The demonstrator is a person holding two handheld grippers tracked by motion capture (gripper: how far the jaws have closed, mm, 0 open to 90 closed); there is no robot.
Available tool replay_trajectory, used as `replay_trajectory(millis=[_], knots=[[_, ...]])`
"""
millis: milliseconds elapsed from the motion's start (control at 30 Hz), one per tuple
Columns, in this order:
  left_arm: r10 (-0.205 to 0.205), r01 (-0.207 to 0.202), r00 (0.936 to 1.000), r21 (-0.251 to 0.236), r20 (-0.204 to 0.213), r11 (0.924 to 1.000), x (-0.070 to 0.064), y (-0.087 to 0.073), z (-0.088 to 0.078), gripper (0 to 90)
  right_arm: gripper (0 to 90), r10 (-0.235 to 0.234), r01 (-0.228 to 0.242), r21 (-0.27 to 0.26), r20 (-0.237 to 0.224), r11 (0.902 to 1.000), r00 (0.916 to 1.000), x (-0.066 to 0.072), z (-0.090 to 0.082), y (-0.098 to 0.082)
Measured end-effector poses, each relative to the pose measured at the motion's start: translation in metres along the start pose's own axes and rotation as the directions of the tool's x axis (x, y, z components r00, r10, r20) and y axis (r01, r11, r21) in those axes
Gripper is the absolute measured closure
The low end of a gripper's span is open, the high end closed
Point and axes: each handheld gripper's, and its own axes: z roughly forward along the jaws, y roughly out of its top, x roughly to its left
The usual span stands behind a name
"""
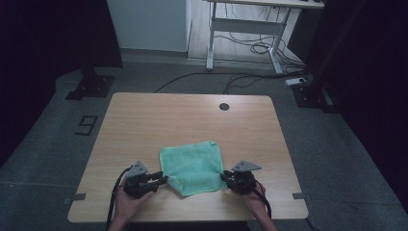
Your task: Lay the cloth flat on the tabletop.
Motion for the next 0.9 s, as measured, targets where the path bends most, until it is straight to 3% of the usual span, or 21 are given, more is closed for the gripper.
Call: replay_trajectory(millis=[200, 333, 467, 533, 567, 767, 900], knots=[[-0.006, 0.005, 0.9994, -0.030, -0.034, 0.9995, 0.004, 0.009, -0.010, 60.9, 59.3, -0.002, 0.004, -0.046, 0.049, 0.9989, 0.9988, -0.001, -0.012, 0.004], [-0.015, 0.015, 0.9974, -0.003, -0.071, 0.9999, 0.008, 0.017, 0.006, 57.6, 57.4, -0.005, 0.008, -0.064, 0.052, 0.9979, 0.9986, -0.001, -0.011, 0.013], [-0.012, 0.018, 0.9924, 0.050, -0.122, 0.9986, 0.016, 0.022, 0.036, 55.6, 55.6, -0.038, 0.040, -0.045, 0.032, 0.9982, 0.9988, 0.001, 0.011, 0.027], [-0.014, 0.022, 0.9918, 0.060, -0.127, 0.9980, 0.018, 0.022, 0.041, 55.4, 55.0, -0.047, 0.048, -0.035, 0.035, 0.9983, 0.9983, 0.002, 0.017, 0.029], [-0.020, 0.030, 0.9912, 0.074, -0.130, 0.9968, 0.021, 0.024, 0.051, 55.3, 54.3, -0.058, 0.059, -0.016, 0.037, 0.9981, 0.9976, 0.003, 0.030, 0.034], [-0.042, 0.059, 0.9898, 0.123, -0.136, 0.9907, 0.036, 0.025, 0.072, 55.4, 51.9, -0.070, 0.069, 0.032, 0.028, 0.9971, 0.9972, 0.005, 0.060, 0.039], [-0.053, 0.070, 0.9898, 0.123, -0.132, 0.9899, 0.042, 0.025, 0.076, 56.1, 50.9, -0.075, 0.073, 0.080, 0.029, 0.9941, 0.9967, 0.007, 0.065, 0.034]])
